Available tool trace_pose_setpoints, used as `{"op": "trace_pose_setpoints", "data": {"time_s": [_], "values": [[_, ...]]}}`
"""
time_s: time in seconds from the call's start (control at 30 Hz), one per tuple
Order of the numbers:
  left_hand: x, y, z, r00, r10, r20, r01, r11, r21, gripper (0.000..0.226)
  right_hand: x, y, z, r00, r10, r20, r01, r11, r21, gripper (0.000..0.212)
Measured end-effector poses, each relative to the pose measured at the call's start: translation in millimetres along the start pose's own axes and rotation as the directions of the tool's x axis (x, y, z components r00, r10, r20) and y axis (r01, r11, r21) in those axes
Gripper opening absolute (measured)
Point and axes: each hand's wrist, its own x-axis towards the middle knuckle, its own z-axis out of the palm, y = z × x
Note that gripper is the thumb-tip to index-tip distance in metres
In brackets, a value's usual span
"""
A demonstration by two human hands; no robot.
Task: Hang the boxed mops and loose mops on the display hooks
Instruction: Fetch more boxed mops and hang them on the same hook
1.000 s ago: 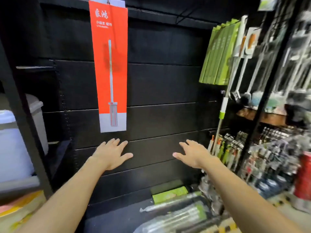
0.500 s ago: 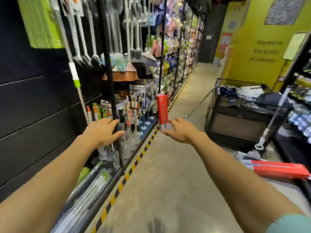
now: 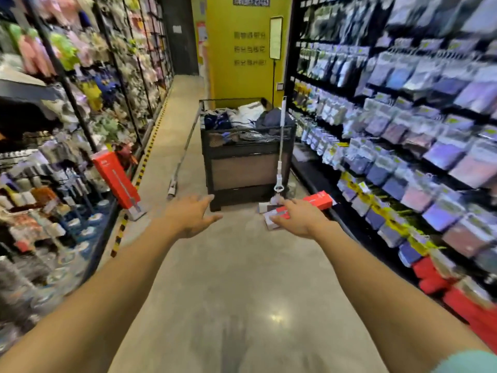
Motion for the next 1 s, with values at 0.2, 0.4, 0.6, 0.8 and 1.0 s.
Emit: {"op": "trace_pose_setpoints", "data": {"time_s": [0.2, 0.4, 0.6, 0.8, 1.0], "values": [[107, 79, -7, 0.977, 0.207, -0.04, -0.207, 0.978, 0.017, 0.083, 26, 84, 5, 0.986, 0.165, 0.011, -0.165, 0.985, 0.046, 0.073], [214, 105, 11, 0.964, 0.264, 0.029, -0.263, 0.964, -0.024, 0.079, 90, 135, 10, 0.968, 0.249, 0.031, -0.25, 0.968, 0.022, 0.073], [333, 90, 13, 0.951, 0.299, 0.073, -0.295, 0.954, -0.058, 0.082, 191, 151, 1, 0.952, 0.299, 0.065, -0.301, 0.953, 0.029, 0.073], [433, 68, 7, 0.948, 0.313, 0.063, -0.31, 0.95, -0.042, 0.082, 298, 157, -8, 0.96, 0.274, 0.05, -0.277, 0.959, 0.065, 0.072], [521, 71, 6, 0.941, 0.33, 0.071, -0.332, 0.943, 0.007, 0.08, 374, 191, -8, 0.952, 0.296, 0.083, -0.3, 0.953, 0.049, 0.074]]}}
